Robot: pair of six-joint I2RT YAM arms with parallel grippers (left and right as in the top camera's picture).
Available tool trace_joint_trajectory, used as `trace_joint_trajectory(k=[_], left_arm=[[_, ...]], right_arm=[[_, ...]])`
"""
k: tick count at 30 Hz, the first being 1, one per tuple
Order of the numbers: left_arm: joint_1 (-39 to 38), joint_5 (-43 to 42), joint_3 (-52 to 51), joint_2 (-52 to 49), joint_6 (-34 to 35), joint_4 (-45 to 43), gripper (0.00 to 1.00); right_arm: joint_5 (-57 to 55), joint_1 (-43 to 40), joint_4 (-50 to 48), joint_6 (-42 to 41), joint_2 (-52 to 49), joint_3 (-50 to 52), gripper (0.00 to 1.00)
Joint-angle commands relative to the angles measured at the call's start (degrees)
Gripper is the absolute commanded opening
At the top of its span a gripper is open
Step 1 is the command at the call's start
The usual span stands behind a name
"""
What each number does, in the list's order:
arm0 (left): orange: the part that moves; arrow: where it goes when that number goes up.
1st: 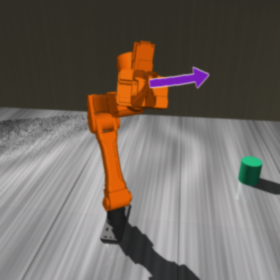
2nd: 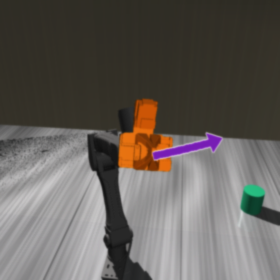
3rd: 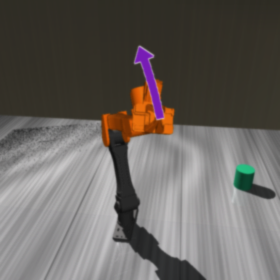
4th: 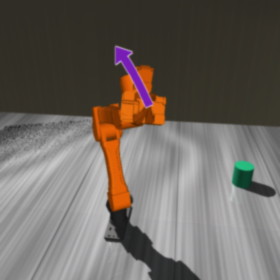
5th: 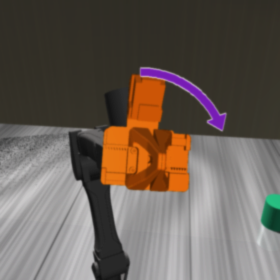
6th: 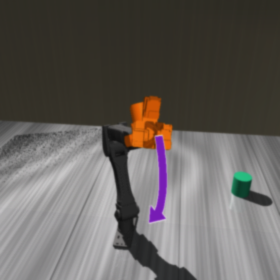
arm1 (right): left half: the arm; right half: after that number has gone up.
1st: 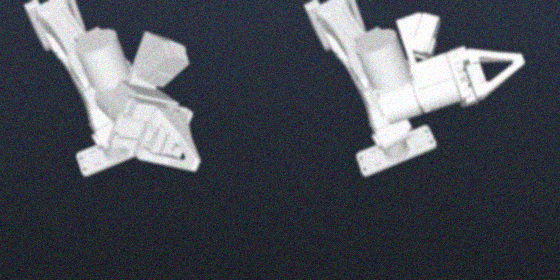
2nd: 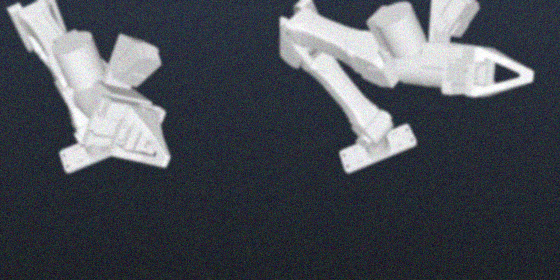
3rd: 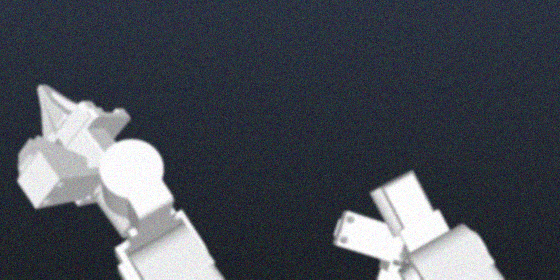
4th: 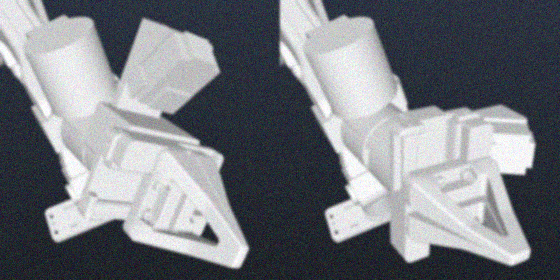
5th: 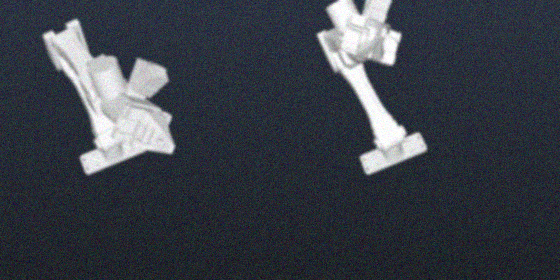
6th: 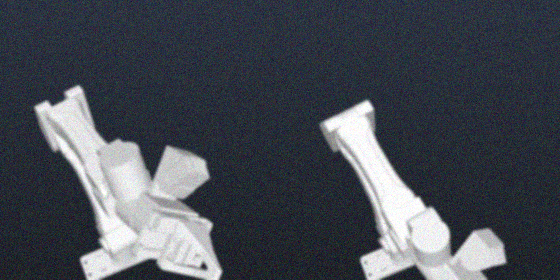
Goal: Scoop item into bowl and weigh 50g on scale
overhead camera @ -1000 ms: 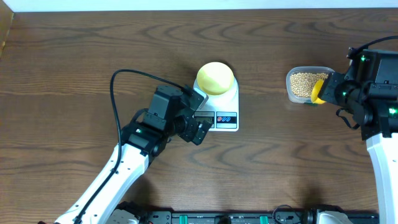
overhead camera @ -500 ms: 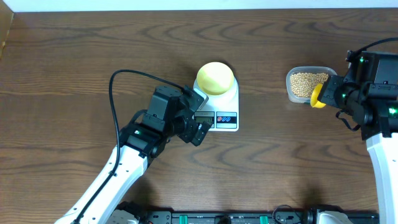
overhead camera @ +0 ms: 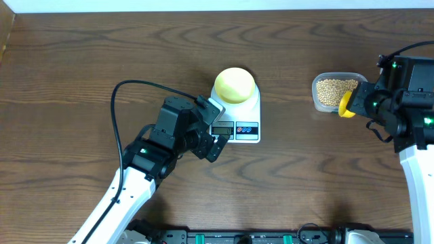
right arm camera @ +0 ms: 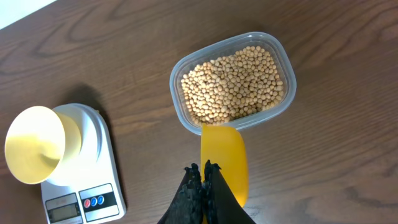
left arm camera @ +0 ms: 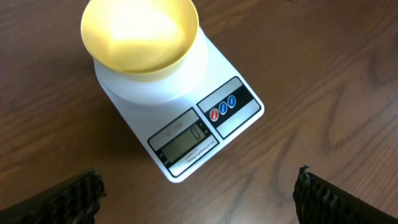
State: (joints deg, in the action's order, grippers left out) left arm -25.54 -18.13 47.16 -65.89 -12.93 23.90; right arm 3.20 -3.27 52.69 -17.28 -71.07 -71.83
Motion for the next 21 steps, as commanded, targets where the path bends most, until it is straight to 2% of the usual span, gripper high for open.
trace_joint_trajectory(k=[1,21], left_arm=[[0.24,-0.68,-0.81,-0.24,-0.33,0.17,1.00],[0.24,-0.70,-0.83,-0.35,-0.09,-0.39,1.00]], right_arm=[[-0.04,-0.28,0.04,1.07,-0.20,-1.22,0.01],[-0.07,-0.28,0.02,1.09,-0.20,-1.22,0.01]])
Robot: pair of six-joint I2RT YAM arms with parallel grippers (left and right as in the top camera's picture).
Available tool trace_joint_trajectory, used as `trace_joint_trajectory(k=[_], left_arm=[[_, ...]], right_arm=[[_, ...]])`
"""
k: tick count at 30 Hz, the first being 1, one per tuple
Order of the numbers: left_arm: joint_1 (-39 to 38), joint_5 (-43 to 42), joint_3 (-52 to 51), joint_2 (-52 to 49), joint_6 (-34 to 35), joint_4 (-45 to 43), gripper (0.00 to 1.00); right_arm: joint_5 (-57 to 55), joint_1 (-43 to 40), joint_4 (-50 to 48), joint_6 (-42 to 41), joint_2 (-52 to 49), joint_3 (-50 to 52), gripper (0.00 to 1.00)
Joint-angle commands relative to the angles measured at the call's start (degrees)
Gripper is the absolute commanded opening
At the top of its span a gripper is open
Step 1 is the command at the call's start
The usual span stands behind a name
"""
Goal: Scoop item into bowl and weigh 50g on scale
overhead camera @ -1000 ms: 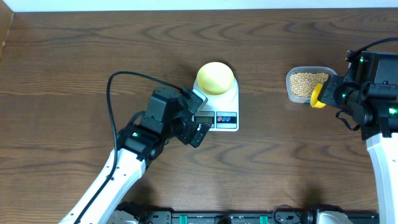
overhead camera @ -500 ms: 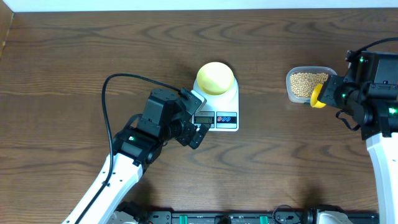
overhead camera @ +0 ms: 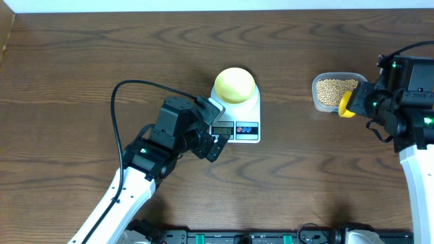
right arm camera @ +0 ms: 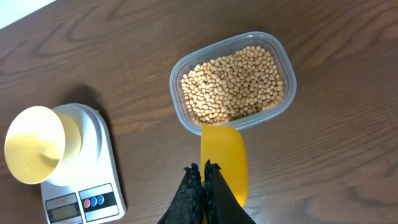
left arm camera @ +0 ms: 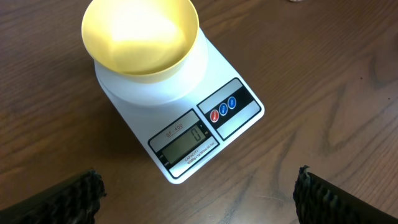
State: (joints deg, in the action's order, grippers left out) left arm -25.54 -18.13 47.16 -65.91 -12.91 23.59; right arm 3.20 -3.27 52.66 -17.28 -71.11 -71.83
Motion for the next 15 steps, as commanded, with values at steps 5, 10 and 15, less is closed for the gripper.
trace_joint_trajectory(k=[5,10,15], left_arm=[[0.24,-0.70,-0.81,-0.33,-0.13,-0.11,1.00],[0.24,-0.66,-0.83,-0.33,-0.13,-0.13,1.00],[0.24,0.61,-0.81,-0.33,-0.13,-0.13,1.00]], right_arm=[[-0.04,-0.28,0.13,1.73,-0.15,-1.22,0.01],[-0.02,-0.28,0.24,1.97,-0.44,-1.22,0.01],[-0.07,-0.28,-0.13,2.14,-0.52,-1.22,0.01]])
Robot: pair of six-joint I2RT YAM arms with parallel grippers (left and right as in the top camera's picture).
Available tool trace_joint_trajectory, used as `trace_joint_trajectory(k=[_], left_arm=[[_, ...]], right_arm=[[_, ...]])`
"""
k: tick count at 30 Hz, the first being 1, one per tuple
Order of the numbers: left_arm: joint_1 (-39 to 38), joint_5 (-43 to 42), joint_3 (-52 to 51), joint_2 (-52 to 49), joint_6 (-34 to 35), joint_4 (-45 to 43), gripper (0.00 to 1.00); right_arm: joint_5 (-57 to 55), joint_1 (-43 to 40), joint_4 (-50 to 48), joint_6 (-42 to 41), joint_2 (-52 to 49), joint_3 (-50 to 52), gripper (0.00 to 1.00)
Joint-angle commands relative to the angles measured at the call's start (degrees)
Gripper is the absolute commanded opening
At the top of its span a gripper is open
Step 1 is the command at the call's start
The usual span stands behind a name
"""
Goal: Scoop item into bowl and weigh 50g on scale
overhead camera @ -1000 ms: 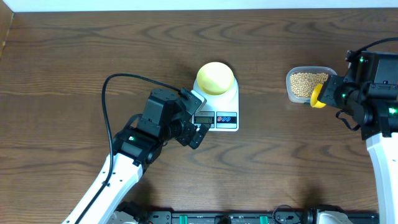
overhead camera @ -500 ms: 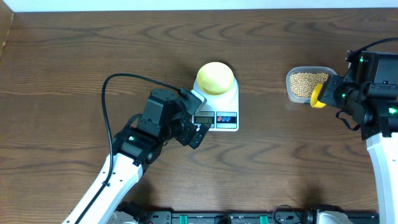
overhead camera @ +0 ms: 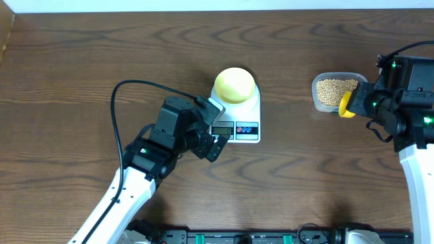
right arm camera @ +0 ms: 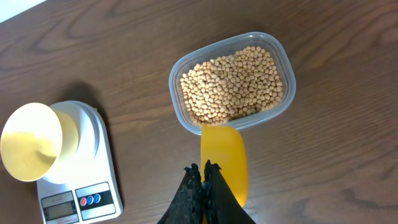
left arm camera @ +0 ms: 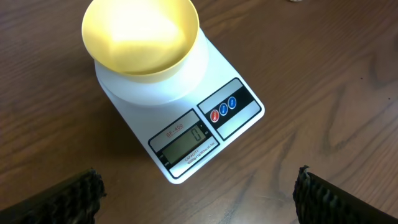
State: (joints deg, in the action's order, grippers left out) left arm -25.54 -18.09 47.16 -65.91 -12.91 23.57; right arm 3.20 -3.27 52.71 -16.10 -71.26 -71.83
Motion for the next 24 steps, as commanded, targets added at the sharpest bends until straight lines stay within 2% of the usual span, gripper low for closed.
trace_joint_trajectory(k=[1,4,7,9,15,24], left_arm=[[0.24,0.57,-0.83,-0.33,-0.13,-0.11,1.00],[0.24,-0.13,-0.81,-0.33,-0.17,0.31,1.00],[0.55,-5.70,-0.81,-0.33,-4.57,0.33,1.00],[1.68,-7.19,-0.83,-0.33,-4.85,0.37,1.00],[6.36,-7.45,-0.81,-0.33,-6.01,0.81,1.00],[6.86,-7.85,-0.87,-0.33,-6.78,1.01,1.00]], right_arm=[[-0.07,-0.28,-0.37,0.98,-0.37,-1.22,0.01],[-0.07,-0.28,-1.25,1.44,-0.37,-1.25,0.01],[-0.04,-0.28,-1.25,1.62,-0.37,-1.22,0.01],[-0.07,-0.28,-1.29,1.64,-0.37,-1.22,0.01],[-0.02,-0.28,-1.27,1.62,-0.37,-1.22,0.01],[-0.04,-0.28,-1.31,1.62,-0.37,-1.25,0.01]])
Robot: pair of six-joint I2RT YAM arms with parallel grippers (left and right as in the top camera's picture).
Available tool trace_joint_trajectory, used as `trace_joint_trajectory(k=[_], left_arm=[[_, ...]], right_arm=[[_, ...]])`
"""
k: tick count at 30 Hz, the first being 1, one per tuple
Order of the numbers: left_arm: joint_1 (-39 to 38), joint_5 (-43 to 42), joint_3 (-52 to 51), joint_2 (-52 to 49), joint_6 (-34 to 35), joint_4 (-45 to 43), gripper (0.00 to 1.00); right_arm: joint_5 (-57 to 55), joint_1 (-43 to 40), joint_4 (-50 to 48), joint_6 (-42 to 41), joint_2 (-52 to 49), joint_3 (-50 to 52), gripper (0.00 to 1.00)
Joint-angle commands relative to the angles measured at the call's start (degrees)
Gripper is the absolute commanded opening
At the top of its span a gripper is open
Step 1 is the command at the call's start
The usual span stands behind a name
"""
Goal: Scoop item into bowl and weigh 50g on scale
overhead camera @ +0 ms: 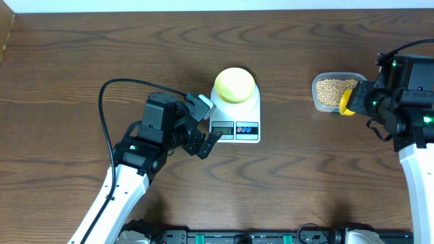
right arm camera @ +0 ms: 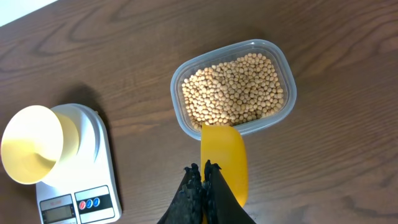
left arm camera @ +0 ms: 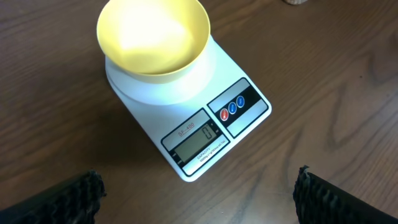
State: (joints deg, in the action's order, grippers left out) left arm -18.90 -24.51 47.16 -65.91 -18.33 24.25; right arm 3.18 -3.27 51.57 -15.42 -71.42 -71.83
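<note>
A yellow bowl [overhead camera: 235, 85] [left arm camera: 153, 34] [right arm camera: 31, 144] sits empty on the white scale [overhead camera: 239, 132] [left arm camera: 214, 127], whose display reads 0. At the right, a clear tub of soybeans [overhead camera: 331, 89] [right arm camera: 233, 90] rests on the table. My right gripper [right arm camera: 204, 169] is shut on the handle of a yellow scoop [overhead camera: 346, 105] [right arm camera: 224, 155]; the scoop's empty front edge lies at the tub's near rim. My left gripper [overhead camera: 205, 122] [left arm camera: 198, 186] stands open, wide, just left of and in front of the scale, with nothing between its fingers.
The dark wooden table [overhead camera: 305, 176] stretches around the scale and tub. The left arm's black cable [overhead camera: 108, 115] loops over the table to the left. A white wall edge runs along the table's far side.
My left arm has drawn back to the left, away from the scale's front, still open. In the right wrist view the tub sits slightly lower; the scoop is still held at its rim.
At all earlier moments my left gripper hung open over the scale's front and my right gripper held the empty scoop at the tub's near rim, with only small shifts. The left arm now sits farther left; bowl and display are unchanged.
</note>
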Motion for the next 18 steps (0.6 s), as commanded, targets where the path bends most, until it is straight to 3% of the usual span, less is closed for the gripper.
trace_joint_trajectory(k=[1,11,18], left_arm=[[0.22,-1.42,-0.87,-0.33,-1.36,0.28,1.00],[0.17,-1.42,-0.87,-0.33,-1.36,0.26,1.00],[0.17,-1.42,-0.87,-0.33,-1.36,0.31,1.00]], right_arm=[[-0.02,-0.28,-0.17,0.96,-0.22,-1.25,0.01],[0.22,-0.83,0.42,4.07,-0.26,-1.25,0.01],[3.93,-4.31,0.44,12.00,-2.89,-1.38,0.01]])
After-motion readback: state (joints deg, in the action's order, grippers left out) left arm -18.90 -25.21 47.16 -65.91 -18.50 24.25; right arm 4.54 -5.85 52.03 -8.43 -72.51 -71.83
